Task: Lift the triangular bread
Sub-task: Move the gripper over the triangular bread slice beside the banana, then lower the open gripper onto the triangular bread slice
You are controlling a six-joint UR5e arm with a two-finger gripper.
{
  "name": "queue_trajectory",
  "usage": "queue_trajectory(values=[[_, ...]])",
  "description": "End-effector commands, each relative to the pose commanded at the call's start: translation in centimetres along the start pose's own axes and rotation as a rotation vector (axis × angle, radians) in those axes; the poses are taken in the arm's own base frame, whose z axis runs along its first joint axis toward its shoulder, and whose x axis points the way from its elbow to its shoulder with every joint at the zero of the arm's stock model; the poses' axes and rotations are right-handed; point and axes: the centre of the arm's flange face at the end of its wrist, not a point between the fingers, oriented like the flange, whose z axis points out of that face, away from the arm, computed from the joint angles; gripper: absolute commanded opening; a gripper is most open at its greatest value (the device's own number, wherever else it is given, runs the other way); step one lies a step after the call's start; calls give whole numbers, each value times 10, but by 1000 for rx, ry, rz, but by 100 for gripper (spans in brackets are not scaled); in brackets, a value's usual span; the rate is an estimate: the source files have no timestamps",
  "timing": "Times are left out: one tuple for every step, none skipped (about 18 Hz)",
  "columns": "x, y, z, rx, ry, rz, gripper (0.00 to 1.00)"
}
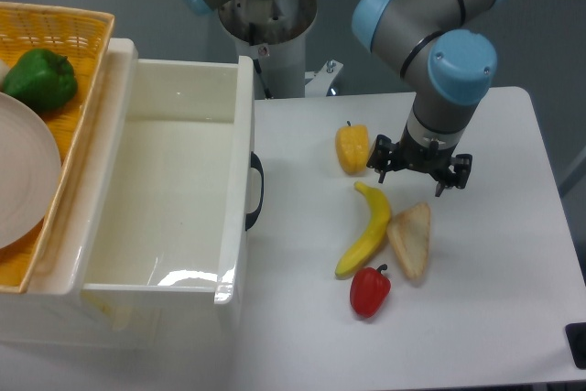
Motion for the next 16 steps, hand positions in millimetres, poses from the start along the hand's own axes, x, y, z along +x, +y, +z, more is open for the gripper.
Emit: queue_trajectory(values=[[-1, -2, 7, -4, 8, 1, 100], [-3, -3, 15, -14, 20, 4, 100], [-4, -4, 24, -20, 31, 6, 100], [-7, -6, 30, -20, 33, 6, 100], [-9, -7, 35, -20, 33, 6, 100], [-10, -8, 39, -21, 40, 6, 100], [-10, -8, 44, -25, 47, 5, 100], [-11, -8, 51, -32, 54, 3, 100], [-11, -9, 55, -36, 59, 5, 100], [-12, -10, 59, -40, 64, 4, 100], [-12, -10, 61, -43, 68, 4, 100], [-12, -11, 62, -43, 68, 6, 100], [-12, -11, 65, -46, 71, 2, 100], [-12, -11, 67, -46, 75, 2, 100], [-13, -11, 69, -48, 77, 0, 100], [-12, -12, 70, -48, 79, 2, 100]])
